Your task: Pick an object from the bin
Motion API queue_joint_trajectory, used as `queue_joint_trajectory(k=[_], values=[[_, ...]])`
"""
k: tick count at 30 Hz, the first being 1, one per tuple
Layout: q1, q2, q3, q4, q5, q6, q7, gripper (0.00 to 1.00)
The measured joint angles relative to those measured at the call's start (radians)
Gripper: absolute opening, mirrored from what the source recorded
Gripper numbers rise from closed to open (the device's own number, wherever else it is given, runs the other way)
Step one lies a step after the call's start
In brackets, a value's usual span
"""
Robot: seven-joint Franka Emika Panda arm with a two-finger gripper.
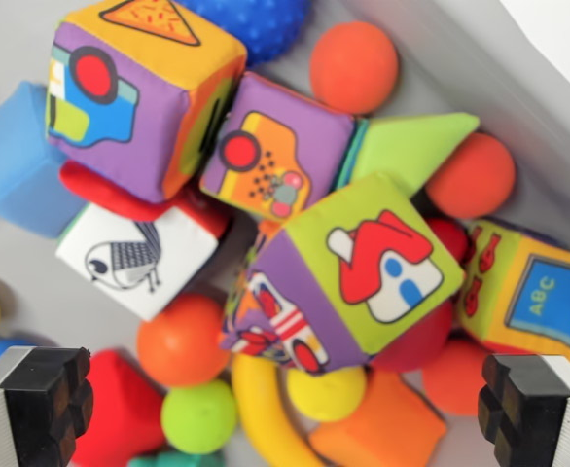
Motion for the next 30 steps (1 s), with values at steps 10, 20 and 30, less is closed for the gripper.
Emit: queue_joint_trajectory(k=[10, 20, 30], values=[[-0.005, 0.013, 0.0, -0.007, 0.0, 0.015, -0.122, 1.0], [-0.009, 0.027, 0.0, -0.014, 0.0, 0.03, -0.251, 1.0], [-0.014, 0.042, 0.0, -0.02, 0.0, 0.046, -0.384, 1.0]])
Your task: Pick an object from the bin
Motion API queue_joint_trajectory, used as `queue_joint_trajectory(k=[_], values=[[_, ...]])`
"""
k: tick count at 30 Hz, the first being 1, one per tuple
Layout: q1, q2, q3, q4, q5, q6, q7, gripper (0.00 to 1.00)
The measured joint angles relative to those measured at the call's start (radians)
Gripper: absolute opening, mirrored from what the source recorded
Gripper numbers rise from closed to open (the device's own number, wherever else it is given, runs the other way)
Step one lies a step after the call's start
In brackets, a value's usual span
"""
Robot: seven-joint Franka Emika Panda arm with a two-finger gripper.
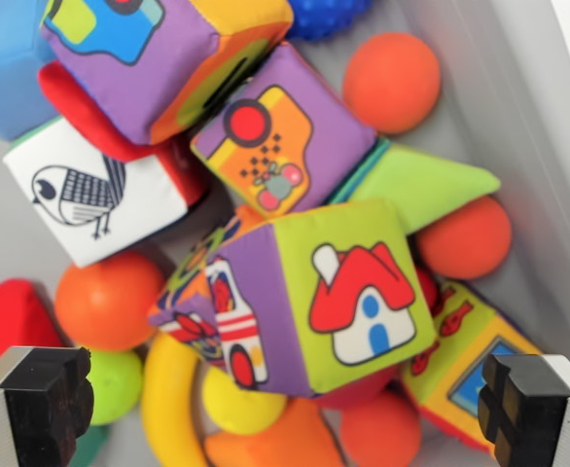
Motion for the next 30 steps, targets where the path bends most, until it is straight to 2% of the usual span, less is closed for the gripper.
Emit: queue_joint_trajectory(k=[16, 30], values=[[-0.007, 0.025, 0.0, -0.01, -0.001, 0.028, -0.211, 1.0], [-0.013, 0.049, 0.0, -0.018, -0.007, 0.054, -0.408, 1.0]])
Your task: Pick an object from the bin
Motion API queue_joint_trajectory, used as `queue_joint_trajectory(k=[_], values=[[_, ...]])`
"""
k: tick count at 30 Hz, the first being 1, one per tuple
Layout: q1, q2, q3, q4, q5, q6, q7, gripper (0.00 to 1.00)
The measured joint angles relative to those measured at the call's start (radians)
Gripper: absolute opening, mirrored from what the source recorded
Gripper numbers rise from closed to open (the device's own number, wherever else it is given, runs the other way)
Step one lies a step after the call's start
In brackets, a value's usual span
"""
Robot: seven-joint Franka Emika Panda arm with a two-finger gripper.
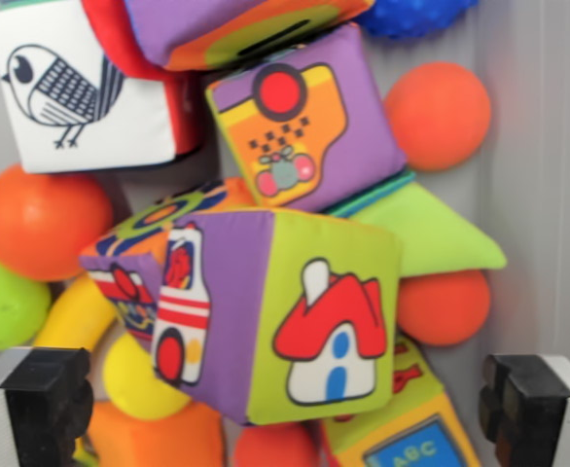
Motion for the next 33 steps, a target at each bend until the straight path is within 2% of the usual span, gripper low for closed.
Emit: queue_joint_trajectory(k=[7, 19, 33], values=[[-0.003, 0.013, 0.0, -0.004, -0.003, 0.016, -0.08, 1.0], [-0.003, 0.096, 0.0, -0.033, -0.003, 0.125, -0.087, 1.0], [-0.003, 0.15, 0.0, -0.044, -0.003, 0.191, -0.088, 1.0]])
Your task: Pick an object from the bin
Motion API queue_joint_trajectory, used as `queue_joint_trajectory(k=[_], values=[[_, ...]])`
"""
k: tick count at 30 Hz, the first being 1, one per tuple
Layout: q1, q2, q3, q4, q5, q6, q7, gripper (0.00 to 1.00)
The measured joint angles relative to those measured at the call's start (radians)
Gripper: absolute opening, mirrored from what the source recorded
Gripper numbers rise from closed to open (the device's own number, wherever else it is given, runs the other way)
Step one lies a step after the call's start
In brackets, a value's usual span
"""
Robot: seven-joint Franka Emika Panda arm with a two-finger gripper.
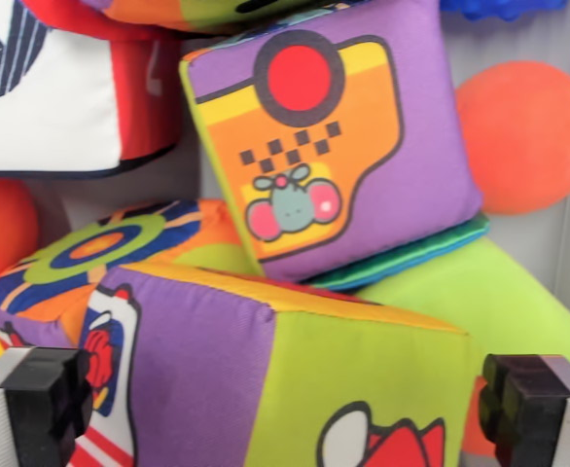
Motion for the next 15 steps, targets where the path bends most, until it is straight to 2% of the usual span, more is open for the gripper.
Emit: queue_joint_trajectory(k=[1, 2, 15], values=[[0.0, 0.001, 0.0, 0.0, 0.0, 0.002, 0.0, 1.0], [0.0, 0.002, 0.0, 0.0, 0.0, 0.003, 0.0, 0.0], [0.0, 0.003, 0.0, 0.0, 0.0, 0.004, 0.0, 0.0]])
